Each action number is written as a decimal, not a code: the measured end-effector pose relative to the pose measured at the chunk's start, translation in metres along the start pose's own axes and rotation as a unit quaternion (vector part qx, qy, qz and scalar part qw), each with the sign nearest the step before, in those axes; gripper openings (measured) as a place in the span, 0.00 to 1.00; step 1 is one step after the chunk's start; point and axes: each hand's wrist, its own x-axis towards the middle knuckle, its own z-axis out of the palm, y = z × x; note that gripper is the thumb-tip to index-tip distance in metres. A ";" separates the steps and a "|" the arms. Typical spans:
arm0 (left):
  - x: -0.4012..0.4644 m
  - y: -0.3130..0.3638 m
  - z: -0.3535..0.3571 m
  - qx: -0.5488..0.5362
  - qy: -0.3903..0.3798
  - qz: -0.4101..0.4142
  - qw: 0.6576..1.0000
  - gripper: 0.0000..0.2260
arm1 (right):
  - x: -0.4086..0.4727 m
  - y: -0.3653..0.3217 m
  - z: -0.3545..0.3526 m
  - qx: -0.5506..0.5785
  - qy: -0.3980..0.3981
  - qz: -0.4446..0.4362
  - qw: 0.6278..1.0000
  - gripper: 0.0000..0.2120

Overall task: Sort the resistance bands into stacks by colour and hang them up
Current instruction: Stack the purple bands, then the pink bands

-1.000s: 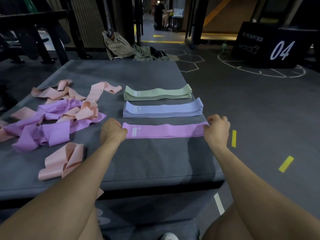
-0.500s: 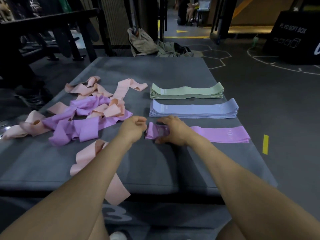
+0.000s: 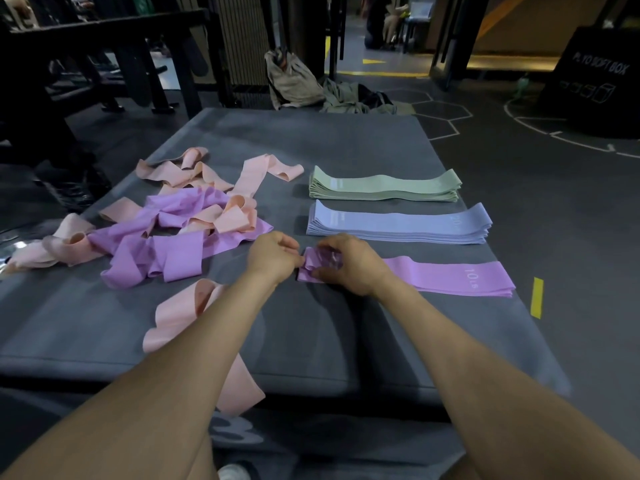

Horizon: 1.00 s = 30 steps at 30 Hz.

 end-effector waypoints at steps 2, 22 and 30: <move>-0.001 0.000 0.000 0.016 0.007 -0.010 1.000 0.09 | 0.000 0.000 0.000 0.000 0.003 -0.004 1.000 0.14; -0.014 0.000 -0.012 0.030 -0.037 -0.027 0.998 0.08 | -0.005 -0.016 0.001 0.019 -0.009 0.004 1.000 0.22; -0.022 0.005 0.007 0.140 0.063 0.252 0.956 0.08 | -0.020 0.000 -0.021 0.032 0.046 0.034 0.998 0.23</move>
